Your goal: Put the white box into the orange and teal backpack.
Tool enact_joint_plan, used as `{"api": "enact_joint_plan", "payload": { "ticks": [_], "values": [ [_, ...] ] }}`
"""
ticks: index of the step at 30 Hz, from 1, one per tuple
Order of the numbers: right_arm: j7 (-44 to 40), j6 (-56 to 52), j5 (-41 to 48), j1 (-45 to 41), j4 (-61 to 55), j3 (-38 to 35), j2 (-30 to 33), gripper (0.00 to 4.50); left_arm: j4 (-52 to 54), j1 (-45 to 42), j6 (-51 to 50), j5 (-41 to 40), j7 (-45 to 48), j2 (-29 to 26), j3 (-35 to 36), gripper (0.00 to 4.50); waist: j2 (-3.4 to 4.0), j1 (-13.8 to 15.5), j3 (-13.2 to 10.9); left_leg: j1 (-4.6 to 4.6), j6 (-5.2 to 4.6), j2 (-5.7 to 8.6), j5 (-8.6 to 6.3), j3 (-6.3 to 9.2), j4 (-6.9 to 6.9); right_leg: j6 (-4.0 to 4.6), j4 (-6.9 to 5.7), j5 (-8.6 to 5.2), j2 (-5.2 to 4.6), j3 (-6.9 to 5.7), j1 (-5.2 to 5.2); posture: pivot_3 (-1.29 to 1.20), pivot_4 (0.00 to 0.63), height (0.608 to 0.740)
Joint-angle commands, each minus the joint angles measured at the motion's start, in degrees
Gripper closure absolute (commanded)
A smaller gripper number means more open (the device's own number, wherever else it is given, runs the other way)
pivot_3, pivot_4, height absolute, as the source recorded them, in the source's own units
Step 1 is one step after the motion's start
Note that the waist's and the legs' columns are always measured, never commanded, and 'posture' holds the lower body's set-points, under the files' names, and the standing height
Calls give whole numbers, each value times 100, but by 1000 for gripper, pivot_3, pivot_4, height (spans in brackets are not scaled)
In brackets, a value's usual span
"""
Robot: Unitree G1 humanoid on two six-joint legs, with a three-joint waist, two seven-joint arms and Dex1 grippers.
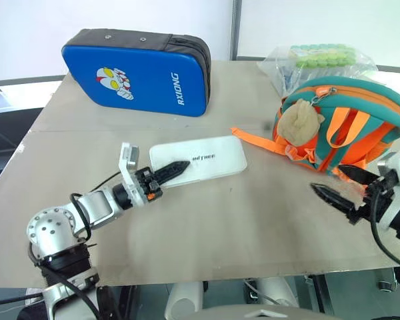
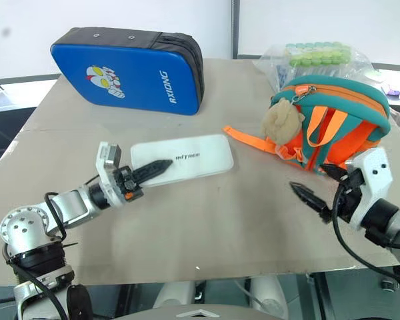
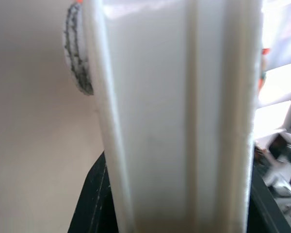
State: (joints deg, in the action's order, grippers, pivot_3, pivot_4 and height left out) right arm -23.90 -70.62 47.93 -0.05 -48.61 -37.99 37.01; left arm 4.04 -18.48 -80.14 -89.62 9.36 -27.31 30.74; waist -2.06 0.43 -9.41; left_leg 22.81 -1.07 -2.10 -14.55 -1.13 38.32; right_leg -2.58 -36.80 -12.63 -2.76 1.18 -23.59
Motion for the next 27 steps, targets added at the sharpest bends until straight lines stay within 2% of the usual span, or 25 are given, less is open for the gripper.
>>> {"api": "enact_joint_plan", "payload": {
  "ticks": [1, 5, 7, 8, 9, 10, 11, 12, 14, 15, 16, 23, 27],
  "values": [
    [795, 166, -487, -793, 683, 429, -110, 0, 163, -294, 382, -301, 65, -104, -170, 3387, 0, -21, 0, 0, 0, 0, 0, -2, 0, 1, 0, 1, 1, 2, -1, 0, 150, 740],
    [977, 676, -793, -1626, 1444, 1086, -446, 0, 153, -431, 737, -525, -150, -73, -357, 3387, 1, -29, -1, 7, -1, 3, 0, -4, -10, 5, 2, 2, 5, 0, -3, 0, 150, 740],
    [860, 1338, -1324, -2084, 2202, 1793, -529, 519, 378, -475, 911, -559, -253, -63, -494, 3387, 2, -61, -1, 14, 0, 3, 0, -6, -16, 2, 6, 0, 10, -4, -6, 0, 150, 740],
    [723, 1803, -1648, -2247, 2503, 2145, -492, 838, 520, -519, 1089, -504, -278, -70, -483, 3387, 5, -75, -3, 15, 0, 2, 0, -6, -16, 0, 6, 0, 11, -2, -7, 0, 150, 740],
    [616, 2130, -1873, -2331, 2686, 2366, -451, 1341, 611, -543, 1227, -466, -291, -85, -476, 3387, 4, -88, -4, 22, 0, 3, 0, -9, -19, -5, 10, -1, 10, -2, -12, 0, 150, 740],
    [541, 2363, -1930, -2365, 2781, 2381, -483, 1703, 654, -541, 1360, -492, -368, -81, -467, 3387, 4, -93, -4, 25, 0, 3, 0, -11, -20, -12, 12, -1, 10, -3, -13, 0, 150, 740],
    [368, 2555, -1863, -2388, 2819, 2342, -516, 2136, 743, -525, 1494, -395, -355, -83, -464, 3387, 4, -93, -4, 26, 0, 3, 0, -12, -22, -25, 12, 2, 10, -4, -13, 0, 150, 740],
    [180, 2721, -1772, -2409, 2841, 2300, -538, 2751, 834, -491, 1617, -280, -311, -90, -477, 3387, 4, -85, -4, 30, 1, 3, 0, -11, -25, -34, 16, 5, 9, -7, -14, 0, 150, 740],
    [-326, 3052, -1618, -2471, 2887, 2362, -513, 3442, 967, -447, 2024, -7, -271, -8, -432, 3387, 5, -82, -5, 35, 1, 3, 0, -8, -30, -36, 21, 5, 9, -14, -15, 0, 150, 740],
    [-611, 3223, -1554, -2519, 2909, 2435, -502, 4044, 976, -453, 2244, 11, -328, 71, -374, 3387, 7, -84, -6, 37, 1, 3, 0, -7, -30, -36, 24, 5, 9, -17, -15, 0, 150, 740],
    [-822, 3303, -1450, -2596, 2927, 2483, -535, 4423, 979, -468, 2405, -5, -354, 115, -329, 3387, 7, -85, -6, 37, 1, 3, 0, -8, -30, -37, 25, 5, 9, -16, -15, 0, 150, 740],
    [-2194, 2830, 42, -3215, 2672, 2825, -713, 4423, 995, -641, 3045, 499, 51, -221, -263, 3387, 13, -121, -15, 27, 0, -1, 0, -3, -29, -35, 12, 5, 19, -16, -15, 0, 150, 740],
    [-2666, 2287, 1006, -3255, 2515, 2712, -477, 4423, 1121, -549, 3176, 836, 978, -802, -168, 3387, 14, -113, -20, 31, 0, -2, 0, -1, -30, -35, 14, 4, 19, -22, -15, 0, 150, 740]
  ]
}}
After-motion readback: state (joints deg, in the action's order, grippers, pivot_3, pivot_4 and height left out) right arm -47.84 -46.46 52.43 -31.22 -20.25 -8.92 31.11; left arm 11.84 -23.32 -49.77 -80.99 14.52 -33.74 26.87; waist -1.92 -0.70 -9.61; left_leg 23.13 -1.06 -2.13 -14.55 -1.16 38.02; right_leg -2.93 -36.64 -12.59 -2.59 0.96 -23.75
